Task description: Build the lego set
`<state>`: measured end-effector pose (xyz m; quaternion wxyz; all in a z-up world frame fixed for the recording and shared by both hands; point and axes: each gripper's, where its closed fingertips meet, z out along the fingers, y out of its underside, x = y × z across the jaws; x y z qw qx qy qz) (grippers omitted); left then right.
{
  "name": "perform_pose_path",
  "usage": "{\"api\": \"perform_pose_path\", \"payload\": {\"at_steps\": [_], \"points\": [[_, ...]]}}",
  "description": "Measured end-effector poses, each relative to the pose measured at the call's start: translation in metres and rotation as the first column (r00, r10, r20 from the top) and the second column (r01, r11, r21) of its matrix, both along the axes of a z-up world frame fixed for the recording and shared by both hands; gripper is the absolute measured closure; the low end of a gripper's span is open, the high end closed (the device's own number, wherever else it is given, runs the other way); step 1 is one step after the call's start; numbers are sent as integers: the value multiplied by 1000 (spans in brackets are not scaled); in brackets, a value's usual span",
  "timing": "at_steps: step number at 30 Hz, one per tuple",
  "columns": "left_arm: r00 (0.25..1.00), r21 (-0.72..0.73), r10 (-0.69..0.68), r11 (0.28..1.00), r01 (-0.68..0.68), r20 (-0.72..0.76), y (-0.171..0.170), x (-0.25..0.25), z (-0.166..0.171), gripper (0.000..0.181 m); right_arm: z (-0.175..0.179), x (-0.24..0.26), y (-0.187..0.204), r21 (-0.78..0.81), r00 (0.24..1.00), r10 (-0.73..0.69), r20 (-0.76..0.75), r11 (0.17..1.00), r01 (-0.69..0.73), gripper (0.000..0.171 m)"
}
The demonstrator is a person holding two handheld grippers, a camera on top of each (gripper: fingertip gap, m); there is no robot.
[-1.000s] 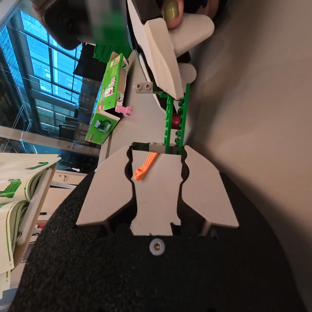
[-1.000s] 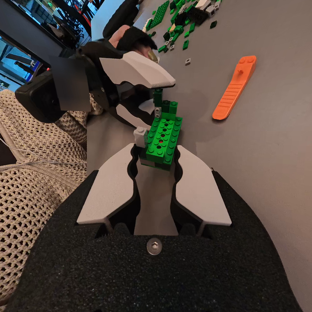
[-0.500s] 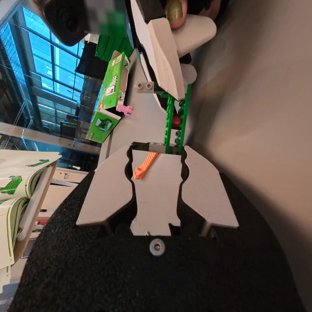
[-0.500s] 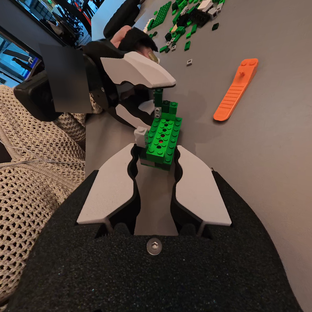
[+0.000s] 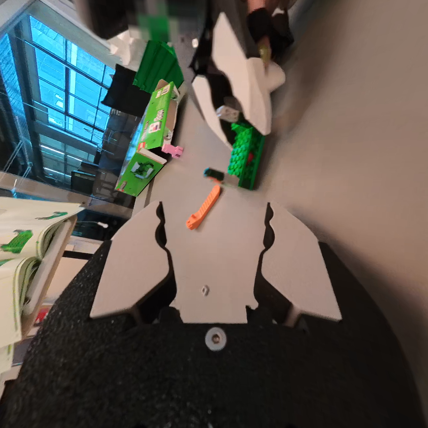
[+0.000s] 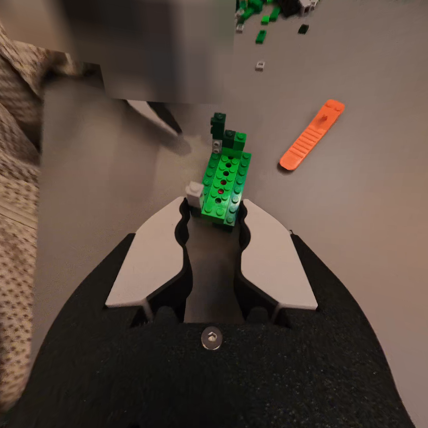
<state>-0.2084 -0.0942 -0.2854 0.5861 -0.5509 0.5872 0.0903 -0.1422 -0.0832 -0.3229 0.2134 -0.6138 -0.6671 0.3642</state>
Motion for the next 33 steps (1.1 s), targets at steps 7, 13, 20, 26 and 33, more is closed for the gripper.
{"api": "perform_pose_path", "payload": {"at_steps": [7, 13, 20, 26, 33], "points": [[995, -87, 42, 996, -34, 91, 2, -24, 18, 100, -2, 20, -4, 157, 998, 66, 13, 985, -68, 101], [989, -102, 95, 991, -84, 112, 9, -43, 23, 103, 4, 20, -33, 78, 994, 108, -26, 991, -106, 103], [966, -159, 178, 976, -149, 189, 11, -69, 27, 113, 8, 18, -44, 105, 992, 125, -23, 987, -122, 111], [889, -242, 373, 918, -314, 265, 7, -104, 28, 115, -2, -3, -66, 86, 980, 198, -13, 977, -197, 111], [674, -268, 634, 773, -575, 379, -11, -163, 32, 124, 27, -15, -36, 262, 965, 216, -152, 950, -171, 115]]}}
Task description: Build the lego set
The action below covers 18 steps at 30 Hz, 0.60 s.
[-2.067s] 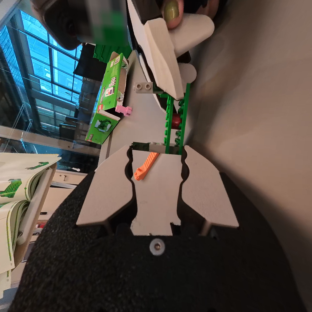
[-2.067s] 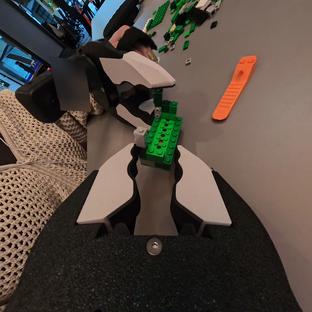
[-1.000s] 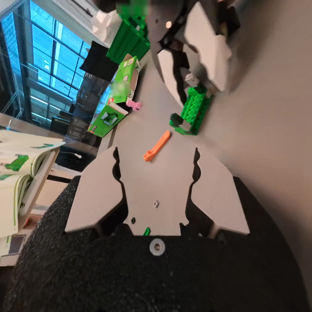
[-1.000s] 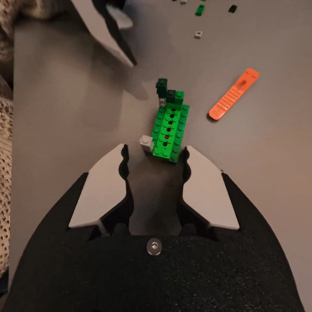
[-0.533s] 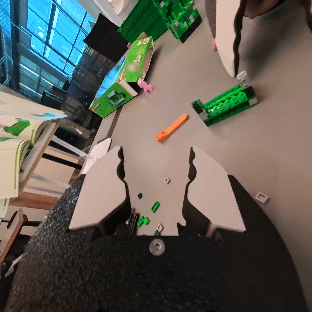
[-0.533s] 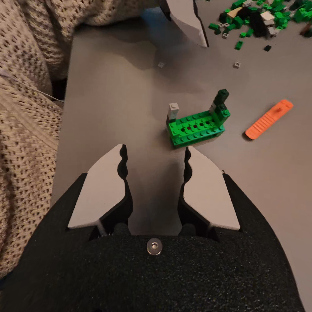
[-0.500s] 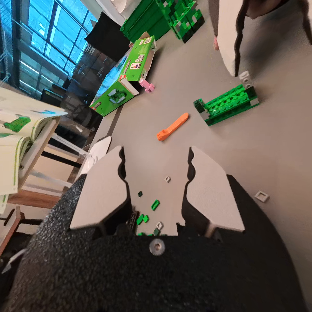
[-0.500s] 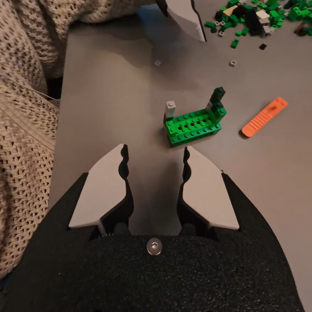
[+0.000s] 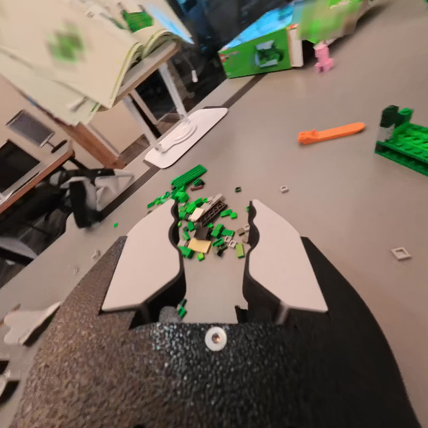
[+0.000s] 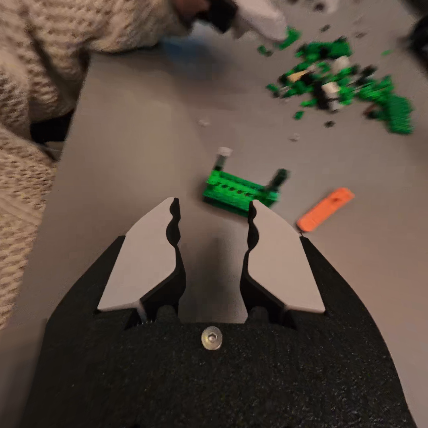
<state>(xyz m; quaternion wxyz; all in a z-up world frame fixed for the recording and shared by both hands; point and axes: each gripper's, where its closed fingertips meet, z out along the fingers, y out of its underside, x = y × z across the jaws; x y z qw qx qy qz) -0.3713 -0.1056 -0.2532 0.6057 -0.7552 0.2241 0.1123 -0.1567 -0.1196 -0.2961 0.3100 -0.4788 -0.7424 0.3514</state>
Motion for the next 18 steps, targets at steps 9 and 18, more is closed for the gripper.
{"api": "perform_pose_path", "payload": {"at_steps": [9, 18], "points": [[973, 163, 194, 963, -213, 124, -15, -32, 8, 126, 49, -22, 80, 18, 843, -162, -513, 980, 199, 123], [982, 29, 175, 984, -178, 76, -9, -22, -16, 155, 54, -38, 99, 39, 821, -98, -563, 989, 144, 130]]}}
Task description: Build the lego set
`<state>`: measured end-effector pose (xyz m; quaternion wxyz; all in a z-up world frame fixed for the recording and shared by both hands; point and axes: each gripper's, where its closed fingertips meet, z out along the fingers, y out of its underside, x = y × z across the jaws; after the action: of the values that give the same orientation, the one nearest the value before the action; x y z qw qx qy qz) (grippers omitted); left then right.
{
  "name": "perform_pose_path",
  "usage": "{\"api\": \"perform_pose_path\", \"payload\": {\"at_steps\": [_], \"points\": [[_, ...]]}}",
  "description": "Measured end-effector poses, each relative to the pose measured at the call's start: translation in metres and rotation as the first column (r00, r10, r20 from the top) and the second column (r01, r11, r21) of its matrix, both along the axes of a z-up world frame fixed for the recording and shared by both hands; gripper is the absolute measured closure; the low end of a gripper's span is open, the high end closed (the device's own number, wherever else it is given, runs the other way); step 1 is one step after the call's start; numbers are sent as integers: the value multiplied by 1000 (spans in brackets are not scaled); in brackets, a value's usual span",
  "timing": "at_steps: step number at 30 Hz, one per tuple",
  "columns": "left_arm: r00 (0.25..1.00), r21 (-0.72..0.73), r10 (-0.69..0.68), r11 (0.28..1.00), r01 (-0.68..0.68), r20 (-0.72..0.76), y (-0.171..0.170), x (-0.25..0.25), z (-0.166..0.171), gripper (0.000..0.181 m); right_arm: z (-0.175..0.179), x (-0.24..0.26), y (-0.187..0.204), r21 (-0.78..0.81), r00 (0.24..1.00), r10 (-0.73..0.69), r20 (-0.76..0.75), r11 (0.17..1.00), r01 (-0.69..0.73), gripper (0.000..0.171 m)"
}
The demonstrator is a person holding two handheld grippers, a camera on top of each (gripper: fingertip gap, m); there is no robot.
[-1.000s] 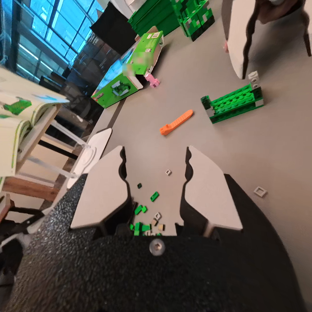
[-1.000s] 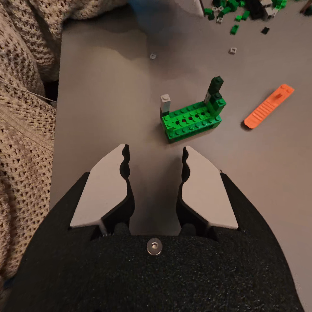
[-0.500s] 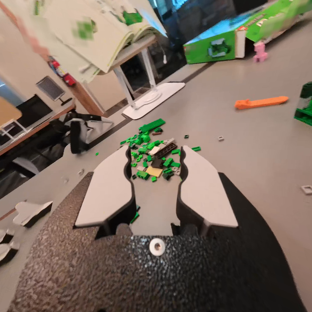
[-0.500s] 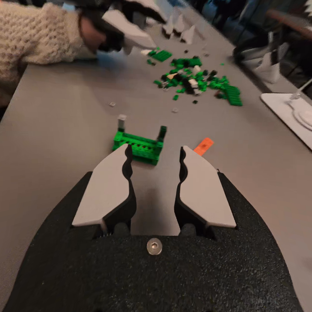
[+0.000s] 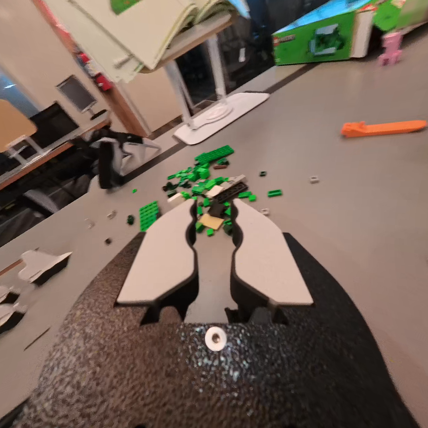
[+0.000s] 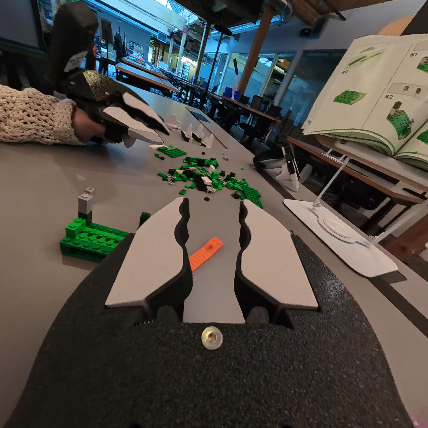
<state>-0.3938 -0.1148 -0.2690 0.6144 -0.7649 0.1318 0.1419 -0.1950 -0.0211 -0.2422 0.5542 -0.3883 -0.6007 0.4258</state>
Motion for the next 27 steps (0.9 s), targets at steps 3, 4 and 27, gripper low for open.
{"api": "perform_pose_path", "payload": {"at_steps": [3, 4, 27], "points": [[998, -27, -64, 998, 64, 23, 2, 17, -3, 166, 0, -2, -1, -9, 999, 36, -2, 999, -36, 132], [997, -43, -64, 997, 65, 32, 4, 20, -5, 166, 1, -2, -2, -9, 999, 47, -5, 999, -47, 133], [953, -491, 199, 869, -63, 229, 16, -51, -34, 162, -13, -14, 20, 104, 990, -125, 66, 988, 118, 150]]}}
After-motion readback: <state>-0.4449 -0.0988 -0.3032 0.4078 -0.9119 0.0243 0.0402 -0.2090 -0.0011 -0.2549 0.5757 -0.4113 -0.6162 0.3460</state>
